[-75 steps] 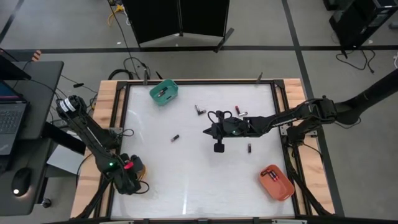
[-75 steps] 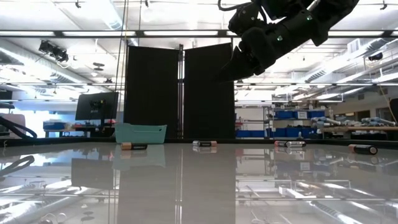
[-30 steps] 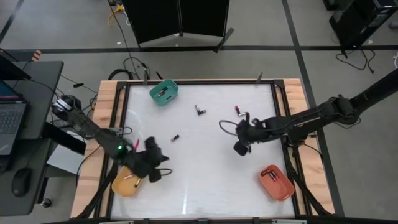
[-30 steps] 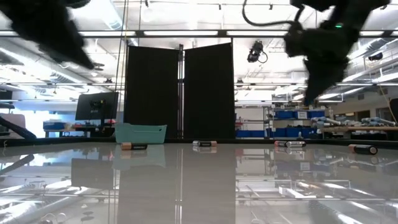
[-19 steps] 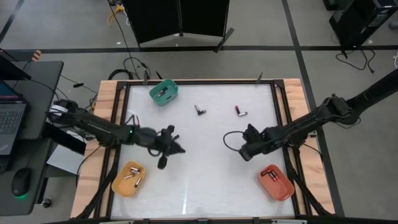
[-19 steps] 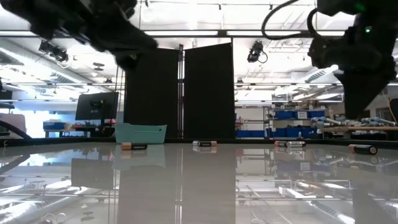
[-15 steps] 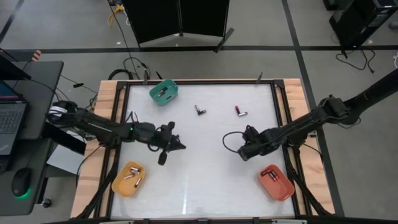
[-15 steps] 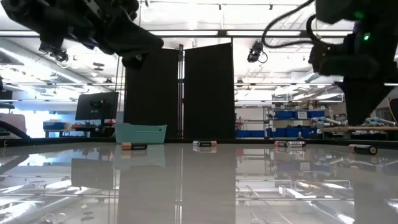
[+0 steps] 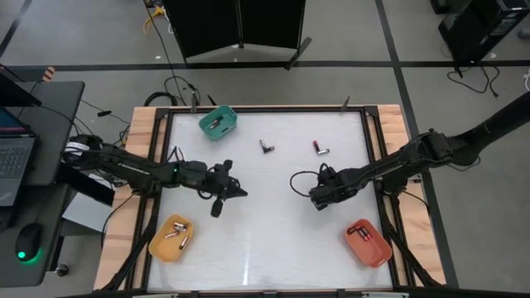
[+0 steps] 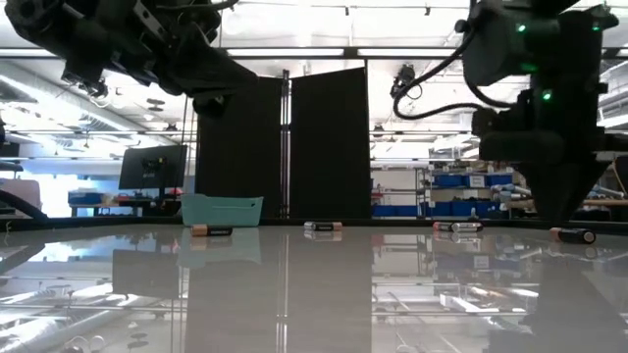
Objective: Sort batteries
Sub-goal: Put the brown battery into the green bin
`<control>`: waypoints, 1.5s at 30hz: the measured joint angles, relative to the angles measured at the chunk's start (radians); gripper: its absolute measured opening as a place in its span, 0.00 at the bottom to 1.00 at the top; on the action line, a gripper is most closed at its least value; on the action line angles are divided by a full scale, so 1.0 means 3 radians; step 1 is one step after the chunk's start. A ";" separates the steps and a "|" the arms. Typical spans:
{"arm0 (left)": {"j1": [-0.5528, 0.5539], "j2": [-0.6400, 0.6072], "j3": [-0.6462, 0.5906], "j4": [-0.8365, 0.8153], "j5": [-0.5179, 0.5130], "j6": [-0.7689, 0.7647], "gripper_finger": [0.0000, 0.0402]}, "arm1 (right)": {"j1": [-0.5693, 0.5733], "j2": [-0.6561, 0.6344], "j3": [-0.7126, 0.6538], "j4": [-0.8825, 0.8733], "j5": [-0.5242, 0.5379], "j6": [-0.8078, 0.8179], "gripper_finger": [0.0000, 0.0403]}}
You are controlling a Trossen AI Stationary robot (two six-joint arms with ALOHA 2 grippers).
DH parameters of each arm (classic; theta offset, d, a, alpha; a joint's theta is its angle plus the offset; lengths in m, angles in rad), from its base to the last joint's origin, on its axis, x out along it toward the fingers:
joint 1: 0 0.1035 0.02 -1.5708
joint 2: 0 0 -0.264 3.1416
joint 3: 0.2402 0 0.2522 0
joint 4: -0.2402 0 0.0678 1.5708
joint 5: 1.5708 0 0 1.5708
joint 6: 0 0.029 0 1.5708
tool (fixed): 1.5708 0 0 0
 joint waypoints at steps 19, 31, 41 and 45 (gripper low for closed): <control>-0.0001 0.0015 0.0001 0.0167 -0.0156 -0.0003 0.01 | -0.0145 0.0110 -0.0136 0.0341 -0.0081 -0.0861 0.14; 0.0137 0.1103 0.0005 0.2206 -0.0037 0.0151 0.01 | -0.0081 -0.0234 0.0088 0.1219 0.1113 -0.2201 0.14; 0.0268 0.1381 0.0308 0.2407 0.0068 0.0021 0.08 | -0.0071 -0.0586 0.0034 0.3492 0.1278 -0.3781 0.14; 0.0267 0.1381 0.0438 0.2376 0.0212 0.0065 0.14 | -0.0021 -0.0570 0.0034 0.3993 0.1253 -0.4162 0.14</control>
